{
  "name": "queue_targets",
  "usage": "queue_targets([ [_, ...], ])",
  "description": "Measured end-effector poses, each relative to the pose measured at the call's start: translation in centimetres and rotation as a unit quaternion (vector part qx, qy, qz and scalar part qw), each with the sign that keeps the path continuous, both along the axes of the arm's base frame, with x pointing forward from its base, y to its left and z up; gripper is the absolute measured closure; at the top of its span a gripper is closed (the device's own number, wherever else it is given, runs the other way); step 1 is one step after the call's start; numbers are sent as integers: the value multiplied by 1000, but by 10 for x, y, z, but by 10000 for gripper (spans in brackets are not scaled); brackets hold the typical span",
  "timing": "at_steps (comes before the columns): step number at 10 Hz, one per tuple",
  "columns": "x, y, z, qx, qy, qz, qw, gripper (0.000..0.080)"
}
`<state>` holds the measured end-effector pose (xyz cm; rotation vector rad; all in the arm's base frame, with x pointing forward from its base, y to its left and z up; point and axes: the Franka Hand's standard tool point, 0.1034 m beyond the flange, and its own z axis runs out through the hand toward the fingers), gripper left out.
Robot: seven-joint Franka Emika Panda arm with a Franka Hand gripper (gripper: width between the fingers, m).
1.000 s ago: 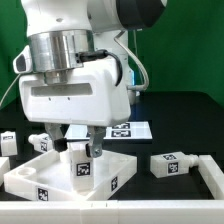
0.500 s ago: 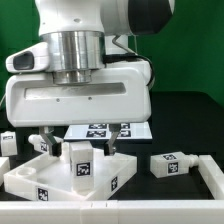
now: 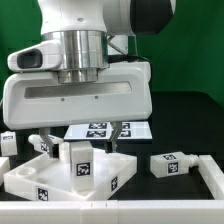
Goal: Assemble one leg
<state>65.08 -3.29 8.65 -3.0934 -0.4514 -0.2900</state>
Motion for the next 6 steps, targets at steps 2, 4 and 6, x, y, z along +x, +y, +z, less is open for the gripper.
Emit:
queue_targets([
  [2, 0, 0, -1, 0, 1, -1, 1000, 394],
  [4, 0, 0, -1, 0, 1, -1, 1000, 518],
  [6, 0, 0, -1, 2, 1, -12, 1000, 518],
])
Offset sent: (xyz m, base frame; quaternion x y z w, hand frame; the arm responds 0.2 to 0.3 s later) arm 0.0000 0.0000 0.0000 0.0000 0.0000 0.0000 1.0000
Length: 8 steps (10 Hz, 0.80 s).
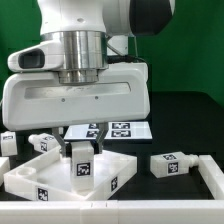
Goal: Assemble one leg
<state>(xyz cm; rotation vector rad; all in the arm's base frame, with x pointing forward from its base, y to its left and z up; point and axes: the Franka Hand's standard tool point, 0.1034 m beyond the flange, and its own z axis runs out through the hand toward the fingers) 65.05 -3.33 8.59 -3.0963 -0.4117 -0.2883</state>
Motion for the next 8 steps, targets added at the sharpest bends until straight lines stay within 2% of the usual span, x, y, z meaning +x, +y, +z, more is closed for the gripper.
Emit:
queue_targets([
  [2, 0, 0, 0, 4, 0, -22, 1000, 518],
  [3, -1, 3, -1, 22, -3, -102, 994, 518],
  [6, -4, 14, -2, 53, -10, -265, 963, 518],
  [8, -1, 23, -2, 91, -12, -407, 909, 517],
])
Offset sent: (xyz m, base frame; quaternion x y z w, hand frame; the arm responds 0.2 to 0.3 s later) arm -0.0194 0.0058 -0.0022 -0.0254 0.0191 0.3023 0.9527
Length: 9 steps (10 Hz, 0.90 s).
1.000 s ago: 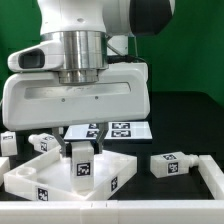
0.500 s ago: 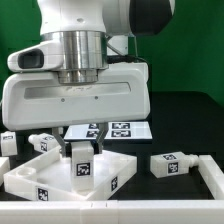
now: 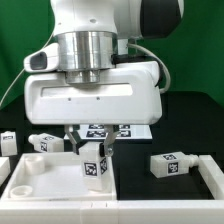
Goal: Assemble one leg
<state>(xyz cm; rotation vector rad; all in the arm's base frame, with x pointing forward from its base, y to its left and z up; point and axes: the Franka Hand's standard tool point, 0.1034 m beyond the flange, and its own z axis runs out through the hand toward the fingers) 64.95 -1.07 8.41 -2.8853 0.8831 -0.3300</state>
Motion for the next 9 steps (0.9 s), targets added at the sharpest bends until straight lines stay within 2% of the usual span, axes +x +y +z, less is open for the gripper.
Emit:
queue_targets([
  [1, 1, 5, 0, 18, 2, -62, 998, 517],
  [2, 1, 7, 0, 25, 2, -92, 995, 517],
  [3, 1, 7, 0, 30, 3, -99, 995, 440],
  [4, 1, 8, 0, 30, 3, -98, 995, 440],
  [6, 1, 10, -1, 18, 1, -54, 998, 179],
  [7, 1, 13, -1, 12, 1, -28, 1000, 179],
  [9, 4, 15, 2, -29, -6, 115, 993, 151],
])
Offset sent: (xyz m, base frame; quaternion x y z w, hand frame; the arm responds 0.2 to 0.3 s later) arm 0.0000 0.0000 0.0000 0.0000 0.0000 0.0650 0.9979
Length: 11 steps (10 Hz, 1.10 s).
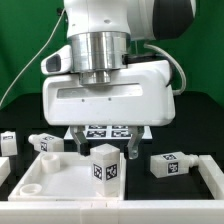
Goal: Assemble one leg
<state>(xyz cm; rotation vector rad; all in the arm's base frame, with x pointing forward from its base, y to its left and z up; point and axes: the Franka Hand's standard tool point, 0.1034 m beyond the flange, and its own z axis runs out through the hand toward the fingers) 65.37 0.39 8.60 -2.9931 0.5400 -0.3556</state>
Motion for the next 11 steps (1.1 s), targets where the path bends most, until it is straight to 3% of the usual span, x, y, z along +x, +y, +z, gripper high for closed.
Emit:
queue_targets([
  [4, 5, -2, 3, -44, -1, 173, 984, 151],
  [8, 2, 2, 3, -39, 14, 186, 982, 151],
  [10, -6, 9, 3, -9, 86, 199, 976, 151],
  [11, 0, 8, 5, -11, 80, 198, 977, 151],
])
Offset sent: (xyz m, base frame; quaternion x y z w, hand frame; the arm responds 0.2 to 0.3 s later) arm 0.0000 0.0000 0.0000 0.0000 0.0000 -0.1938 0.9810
